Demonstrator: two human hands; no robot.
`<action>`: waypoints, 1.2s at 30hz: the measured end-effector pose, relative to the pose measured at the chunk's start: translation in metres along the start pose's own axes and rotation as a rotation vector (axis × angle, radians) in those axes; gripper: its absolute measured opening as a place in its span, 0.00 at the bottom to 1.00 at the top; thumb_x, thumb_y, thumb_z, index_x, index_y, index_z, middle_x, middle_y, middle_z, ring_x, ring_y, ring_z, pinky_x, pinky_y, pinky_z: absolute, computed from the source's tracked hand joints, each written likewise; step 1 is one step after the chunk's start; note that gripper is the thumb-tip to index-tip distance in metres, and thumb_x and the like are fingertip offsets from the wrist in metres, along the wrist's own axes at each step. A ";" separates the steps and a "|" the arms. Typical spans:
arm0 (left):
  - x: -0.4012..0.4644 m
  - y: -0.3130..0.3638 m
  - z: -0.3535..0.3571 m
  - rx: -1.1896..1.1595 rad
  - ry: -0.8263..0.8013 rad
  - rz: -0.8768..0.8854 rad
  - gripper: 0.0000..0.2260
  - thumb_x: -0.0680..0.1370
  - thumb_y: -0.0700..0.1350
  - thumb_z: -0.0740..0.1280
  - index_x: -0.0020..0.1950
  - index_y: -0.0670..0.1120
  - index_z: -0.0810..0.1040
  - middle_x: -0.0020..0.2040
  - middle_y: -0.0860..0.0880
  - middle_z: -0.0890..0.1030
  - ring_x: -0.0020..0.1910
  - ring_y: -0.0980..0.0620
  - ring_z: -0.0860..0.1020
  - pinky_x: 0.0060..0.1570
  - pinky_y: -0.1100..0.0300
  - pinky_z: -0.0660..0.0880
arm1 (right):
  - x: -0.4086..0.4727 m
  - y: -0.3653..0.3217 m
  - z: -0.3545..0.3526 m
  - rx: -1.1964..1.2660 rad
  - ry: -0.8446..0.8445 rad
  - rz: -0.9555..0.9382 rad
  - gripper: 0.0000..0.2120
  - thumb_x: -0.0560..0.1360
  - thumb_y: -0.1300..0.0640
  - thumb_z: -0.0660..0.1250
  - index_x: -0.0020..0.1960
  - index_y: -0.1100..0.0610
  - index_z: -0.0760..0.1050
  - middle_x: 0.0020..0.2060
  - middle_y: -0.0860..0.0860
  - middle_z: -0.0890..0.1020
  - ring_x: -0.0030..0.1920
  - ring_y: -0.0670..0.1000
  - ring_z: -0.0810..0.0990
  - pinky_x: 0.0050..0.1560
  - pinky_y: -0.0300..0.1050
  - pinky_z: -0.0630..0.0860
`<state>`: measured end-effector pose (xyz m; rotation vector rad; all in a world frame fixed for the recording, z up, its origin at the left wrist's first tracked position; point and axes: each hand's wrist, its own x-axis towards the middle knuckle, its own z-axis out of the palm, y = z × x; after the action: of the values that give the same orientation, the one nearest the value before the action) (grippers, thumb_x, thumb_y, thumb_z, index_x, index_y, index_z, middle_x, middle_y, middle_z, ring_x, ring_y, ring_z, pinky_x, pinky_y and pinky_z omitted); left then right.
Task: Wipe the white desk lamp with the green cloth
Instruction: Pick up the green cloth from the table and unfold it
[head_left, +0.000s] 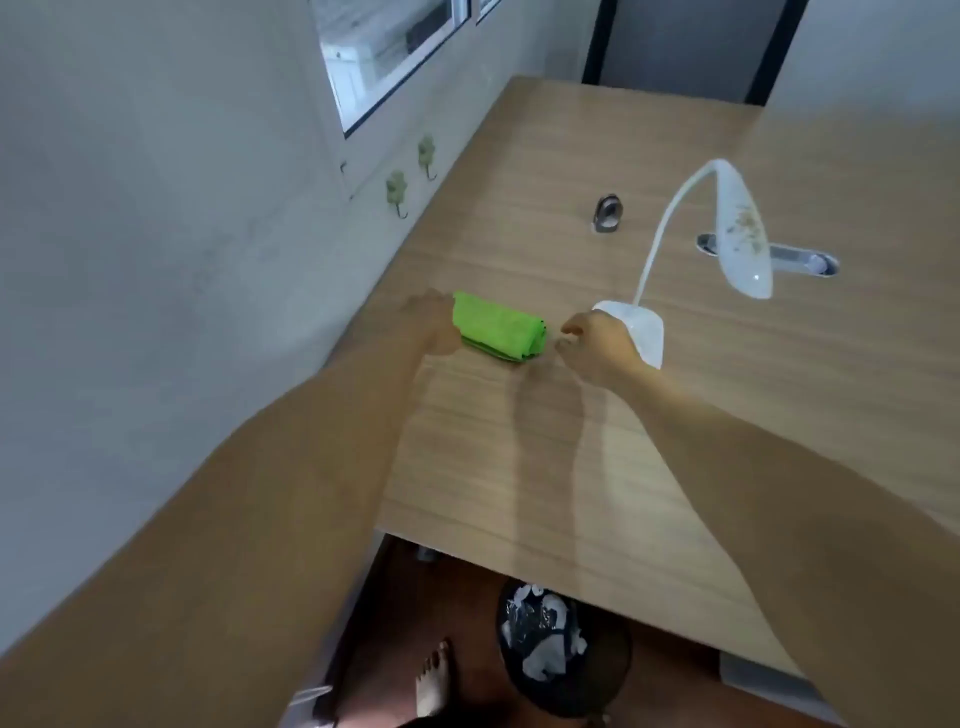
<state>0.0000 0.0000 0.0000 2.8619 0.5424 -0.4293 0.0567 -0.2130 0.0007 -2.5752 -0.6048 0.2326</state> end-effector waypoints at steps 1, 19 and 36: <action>0.001 -0.005 -0.003 -0.007 0.010 0.000 0.27 0.77 0.48 0.60 0.75 0.43 0.61 0.73 0.40 0.65 0.71 0.40 0.66 0.69 0.50 0.67 | 0.007 -0.004 0.005 0.026 -0.014 0.011 0.08 0.69 0.54 0.65 0.39 0.57 0.80 0.43 0.61 0.81 0.45 0.59 0.79 0.45 0.45 0.74; 0.060 -0.001 0.007 0.177 -0.052 0.151 0.33 0.72 0.41 0.66 0.76 0.49 0.60 0.72 0.43 0.66 0.69 0.41 0.65 0.67 0.49 0.68 | 0.073 -0.021 0.046 -0.180 -0.263 0.082 0.28 0.70 0.58 0.69 0.69 0.57 0.67 0.65 0.59 0.69 0.65 0.62 0.66 0.63 0.51 0.70; -0.013 0.023 -0.018 -0.475 -0.248 0.091 0.03 0.73 0.36 0.68 0.41 0.42 0.79 0.31 0.48 0.77 0.17 0.65 0.73 0.21 0.73 0.69 | -0.003 0.008 0.002 1.010 -0.065 0.547 0.15 0.69 0.59 0.67 0.56 0.52 0.75 0.48 0.54 0.79 0.44 0.54 0.79 0.37 0.44 0.78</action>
<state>0.0011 -0.0208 0.0242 2.3282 0.4019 -0.5464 0.0561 -0.2198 -0.0045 -1.6755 0.2096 0.6157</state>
